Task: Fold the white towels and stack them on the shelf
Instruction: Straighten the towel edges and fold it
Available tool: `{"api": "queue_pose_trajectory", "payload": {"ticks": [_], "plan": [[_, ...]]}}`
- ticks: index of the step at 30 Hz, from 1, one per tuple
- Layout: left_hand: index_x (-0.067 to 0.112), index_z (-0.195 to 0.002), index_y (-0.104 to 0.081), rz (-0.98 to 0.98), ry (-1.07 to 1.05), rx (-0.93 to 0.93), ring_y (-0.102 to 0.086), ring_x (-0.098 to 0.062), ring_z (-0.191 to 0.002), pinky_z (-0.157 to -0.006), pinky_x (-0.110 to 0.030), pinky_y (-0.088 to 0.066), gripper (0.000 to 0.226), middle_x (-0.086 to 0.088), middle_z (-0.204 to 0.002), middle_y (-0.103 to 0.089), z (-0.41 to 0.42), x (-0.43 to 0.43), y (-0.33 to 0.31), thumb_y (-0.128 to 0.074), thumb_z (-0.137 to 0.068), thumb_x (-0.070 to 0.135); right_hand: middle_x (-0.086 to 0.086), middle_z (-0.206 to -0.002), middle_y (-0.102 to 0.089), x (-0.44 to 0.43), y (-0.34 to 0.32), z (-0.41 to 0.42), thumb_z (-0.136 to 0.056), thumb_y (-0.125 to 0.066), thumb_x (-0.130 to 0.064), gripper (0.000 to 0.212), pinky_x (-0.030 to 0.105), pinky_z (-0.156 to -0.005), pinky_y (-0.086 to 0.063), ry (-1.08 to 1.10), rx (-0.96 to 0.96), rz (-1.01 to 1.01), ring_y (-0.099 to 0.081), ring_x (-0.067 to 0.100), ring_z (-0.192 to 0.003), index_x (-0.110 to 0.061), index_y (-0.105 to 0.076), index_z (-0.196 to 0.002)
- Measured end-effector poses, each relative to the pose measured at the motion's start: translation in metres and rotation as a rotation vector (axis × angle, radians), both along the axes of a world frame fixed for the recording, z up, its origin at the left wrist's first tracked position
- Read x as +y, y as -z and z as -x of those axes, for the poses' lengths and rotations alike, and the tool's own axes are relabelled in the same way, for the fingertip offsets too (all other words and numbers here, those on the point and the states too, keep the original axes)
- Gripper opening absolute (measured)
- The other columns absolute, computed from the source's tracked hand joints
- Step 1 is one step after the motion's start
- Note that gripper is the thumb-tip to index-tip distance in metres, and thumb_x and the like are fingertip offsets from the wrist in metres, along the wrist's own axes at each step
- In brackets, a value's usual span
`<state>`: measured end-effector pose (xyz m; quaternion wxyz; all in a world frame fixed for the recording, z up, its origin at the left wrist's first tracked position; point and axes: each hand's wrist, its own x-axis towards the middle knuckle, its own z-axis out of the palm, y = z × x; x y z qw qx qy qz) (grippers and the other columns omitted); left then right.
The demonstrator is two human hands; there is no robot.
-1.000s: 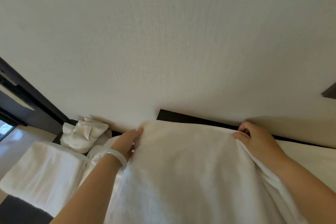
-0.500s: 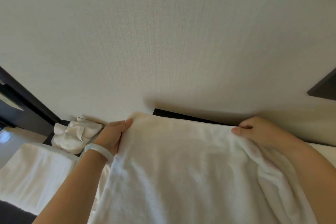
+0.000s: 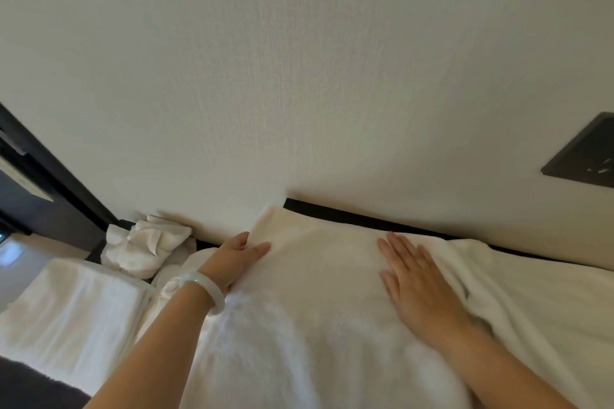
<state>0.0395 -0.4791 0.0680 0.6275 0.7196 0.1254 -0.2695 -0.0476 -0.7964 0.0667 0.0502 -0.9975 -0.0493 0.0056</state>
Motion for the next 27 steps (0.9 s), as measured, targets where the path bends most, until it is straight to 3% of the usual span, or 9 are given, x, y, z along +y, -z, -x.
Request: {"api": "queue_pose_trajectory", "payload": {"ticks": [5, 7, 9, 11, 13, 17, 22, 25, 27], "plan": [[0.018, -0.081, -0.06, -0.486, 0.142, -0.3, -0.051, -0.022, -0.092, -0.076, -0.026, -0.043, 0.023, -0.002, -0.097, -0.053, 0.03, -0.02, 0.001, -0.073, -0.085, 0.035, -0.013, -0.163, -0.004, -0.06, 0.013, 0.049, -0.101, 0.0, -0.047, 0.055, 0.024, -0.121, 0.008, 0.09, 0.078, -0.025, -0.001, 0.0, -0.15, -0.033, -0.003, -0.154], [0.026, -0.092, -0.06, -0.751, 0.215, -0.425, -0.038, -0.018, -0.106, -0.089, -0.026, -0.035, 0.022, 0.003, -0.11, -0.04, 0.048, -0.034, -0.001, -0.068, -0.086, 0.045, -0.016, -0.163, 0.005, -0.083, 0.012, 0.061, -0.098, 0.001, -0.049, 0.055, 0.021, -0.119, 0.015, 0.127, 0.143, -0.001, 0.01, -0.004, -0.147, -0.038, 0.01, -0.151], [0.03, -0.104, -0.058, -0.897, 0.228, -0.566, -0.033, -0.017, -0.111, -0.098, -0.026, -0.032, 0.023, 0.005, -0.115, -0.035, 0.063, -0.046, -0.003, -0.062, -0.089, 0.047, -0.01, -0.165, -0.004, -0.086, 0.003, 0.064, -0.101, -0.015, -0.046, 0.058, 0.024, -0.121, 0.007, 0.161, 0.142, 0.03, -0.001, 0.003, -0.151, -0.032, -0.002, -0.156], [0.026, -0.11, -0.058, -0.839, 0.21, -0.591, -0.039, -0.017, -0.109, -0.096, -0.025, -0.035, 0.023, 0.005, -0.113, -0.038, 0.072, -0.056, -0.007, -0.059, -0.092, 0.042, 0.005, -0.157, -0.037, -0.069, -0.012, 0.051, -0.102, -0.046, -0.033, 0.052, 0.034, -0.118, -0.019, 0.187, 0.06, -0.035, -0.033, 0.021, -0.144, -0.015, -0.04, -0.15], [0.02, -0.113, -0.055, -0.707, 0.187, -0.471, -0.048, -0.017, -0.1, -0.086, -0.025, -0.04, 0.027, 0.003, -0.108, -0.045, 0.078, -0.059, -0.011, -0.06, -0.093, 0.037, 0.009, -0.139, -0.056, -0.037, -0.028, 0.027, -0.097, -0.06, -0.021, 0.04, 0.031, -0.107, -0.031, 0.155, -0.015, -0.207, -0.048, 0.027, -0.13, -0.009, -0.057, -0.136], [0.015, -0.112, -0.053, -0.644, 0.184, -0.337, -0.054, -0.017, -0.088, -0.076, -0.027, -0.045, 0.03, -0.001, -0.101, -0.055, 0.092, -0.049, -0.015, -0.065, -0.09, 0.031, 0.007, -0.145, -0.05, 0.033, -0.049, -0.036, -0.1, -0.057, -0.018, 0.047, 0.03, -0.109, -0.032, 0.062, 0.152, -0.43, -0.043, 0.024, -0.137, -0.01, -0.046, -0.145], [0.016, -0.108, -0.059, -0.587, 0.187, -0.305, -0.05, -0.011, -0.077, -0.068, -0.022, -0.041, 0.024, 0.008, -0.083, -0.052, 0.104, -0.039, -0.023, -0.067, -0.089, 0.029, 0.012, -0.155, -0.039, 0.079, -0.049, -0.089, -0.104, -0.048, -0.024, 0.055, 0.035, -0.112, -0.027, 0.082, 0.33, -0.29, -0.034, 0.031, -0.142, -0.016, -0.028, -0.155], [0.023, -0.102, -0.056, -0.552, 0.177, -0.276, -0.05, -0.006, -0.074, -0.063, -0.017, -0.042, 0.017, 0.01, -0.085, -0.053, 0.128, -0.032, -0.023, -0.065, -0.09, 0.032, 0.011, -0.143, -0.048, 0.081, -0.047, -0.103, -0.097, -0.053, -0.027, 0.048, 0.041, -0.113, -0.028, 0.147, 0.314, -0.148, -0.037, 0.036, -0.135, -0.022, -0.047, -0.145], [0.026, -0.101, -0.056, -0.535, 0.171, -0.24, -0.055, -0.007, -0.079, -0.068, -0.017, -0.046, 0.015, 0.009, -0.09, -0.057, 0.151, -0.025, -0.022, -0.062, -0.091, 0.036, 0.007, -0.117, -0.057, 0.078, -0.049, -0.105, -0.09, -0.062, -0.021, 0.03, 0.043, -0.109, -0.033, 0.127, 0.239, -0.198, -0.043, 0.036, -0.123, -0.02, -0.066, -0.12]]}}
